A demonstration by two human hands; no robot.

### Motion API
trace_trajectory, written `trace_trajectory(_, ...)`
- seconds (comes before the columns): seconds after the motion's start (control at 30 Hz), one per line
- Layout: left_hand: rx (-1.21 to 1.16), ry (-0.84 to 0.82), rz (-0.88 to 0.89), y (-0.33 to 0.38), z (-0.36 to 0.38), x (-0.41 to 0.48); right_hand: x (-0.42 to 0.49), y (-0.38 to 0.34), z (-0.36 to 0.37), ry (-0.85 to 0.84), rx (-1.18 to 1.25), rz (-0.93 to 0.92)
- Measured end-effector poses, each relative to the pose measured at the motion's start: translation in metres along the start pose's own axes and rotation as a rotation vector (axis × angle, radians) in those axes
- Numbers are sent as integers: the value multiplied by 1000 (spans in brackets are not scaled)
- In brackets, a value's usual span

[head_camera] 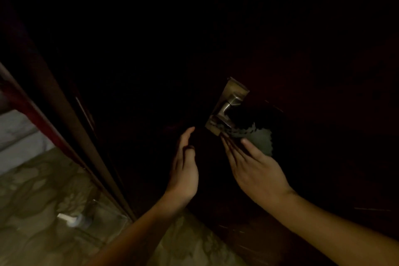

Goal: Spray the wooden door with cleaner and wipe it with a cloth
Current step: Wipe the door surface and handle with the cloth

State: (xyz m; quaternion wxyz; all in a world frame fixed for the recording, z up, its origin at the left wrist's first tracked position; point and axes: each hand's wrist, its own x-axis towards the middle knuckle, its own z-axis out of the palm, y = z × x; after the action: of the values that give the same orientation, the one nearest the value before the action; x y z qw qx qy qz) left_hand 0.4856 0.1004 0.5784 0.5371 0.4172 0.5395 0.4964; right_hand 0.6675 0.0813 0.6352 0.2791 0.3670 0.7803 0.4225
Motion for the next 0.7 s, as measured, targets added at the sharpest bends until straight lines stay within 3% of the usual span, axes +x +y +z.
trace_trajectory(0.3, 26, -32, 12, -30, -8, -3, 51, 8, 15, 63, 244, 18)
trace_trajectory(0.7, 185, -78, 13, -31, 14, -1, 25, 2, 32, 41, 203, 10)
